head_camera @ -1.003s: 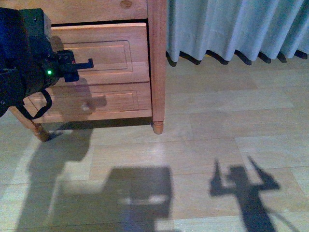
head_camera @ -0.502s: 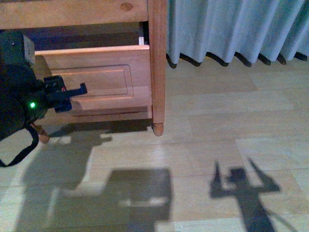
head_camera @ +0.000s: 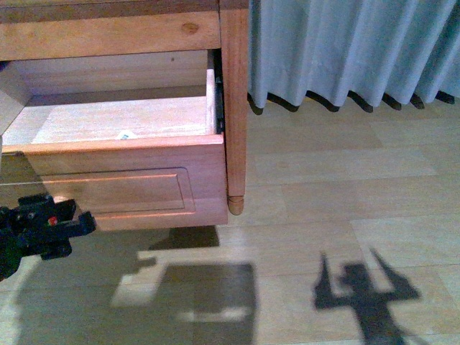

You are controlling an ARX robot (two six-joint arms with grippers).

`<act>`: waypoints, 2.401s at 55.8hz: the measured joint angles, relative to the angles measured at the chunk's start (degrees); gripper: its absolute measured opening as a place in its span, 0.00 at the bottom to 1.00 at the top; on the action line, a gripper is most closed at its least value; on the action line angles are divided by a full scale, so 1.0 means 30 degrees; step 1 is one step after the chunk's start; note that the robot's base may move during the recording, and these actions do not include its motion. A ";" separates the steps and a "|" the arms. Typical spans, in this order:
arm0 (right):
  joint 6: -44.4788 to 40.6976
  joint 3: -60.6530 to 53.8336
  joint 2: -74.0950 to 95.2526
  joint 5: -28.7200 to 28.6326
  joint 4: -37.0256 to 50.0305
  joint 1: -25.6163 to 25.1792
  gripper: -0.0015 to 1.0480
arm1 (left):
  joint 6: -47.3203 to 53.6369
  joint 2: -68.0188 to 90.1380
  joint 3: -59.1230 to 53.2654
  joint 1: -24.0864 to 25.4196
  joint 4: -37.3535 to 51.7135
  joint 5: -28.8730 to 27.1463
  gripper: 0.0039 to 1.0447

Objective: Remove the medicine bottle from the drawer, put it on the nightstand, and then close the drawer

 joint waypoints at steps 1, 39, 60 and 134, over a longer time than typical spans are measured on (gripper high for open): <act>0.0000 0.0000 0.0000 0.0000 0.0000 0.0000 0.93 | -0.0058 -0.0080 -0.0153 0.0029 0.0029 0.0022 0.25; 0.0000 0.0000 0.0000 0.0000 0.0000 -0.0007 0.93 | -0.1333 -0.6397 -0.3577 0.0517 -0.4320 0.0772 0.83; 0.0000 0.0000 0.0000 0.0000 0.0000 0.0000 0.93 | 0.0772 -2.2556 -0.1450 0.4051 -2.1522 0.5938 0.94; 0.1333 0.0867 0.1137 -0.1639 -0.2208 -0.0430 0.93 | 0.4138 -3.7150 -0.5603 0.3067 -2.1828 0.0976 0.03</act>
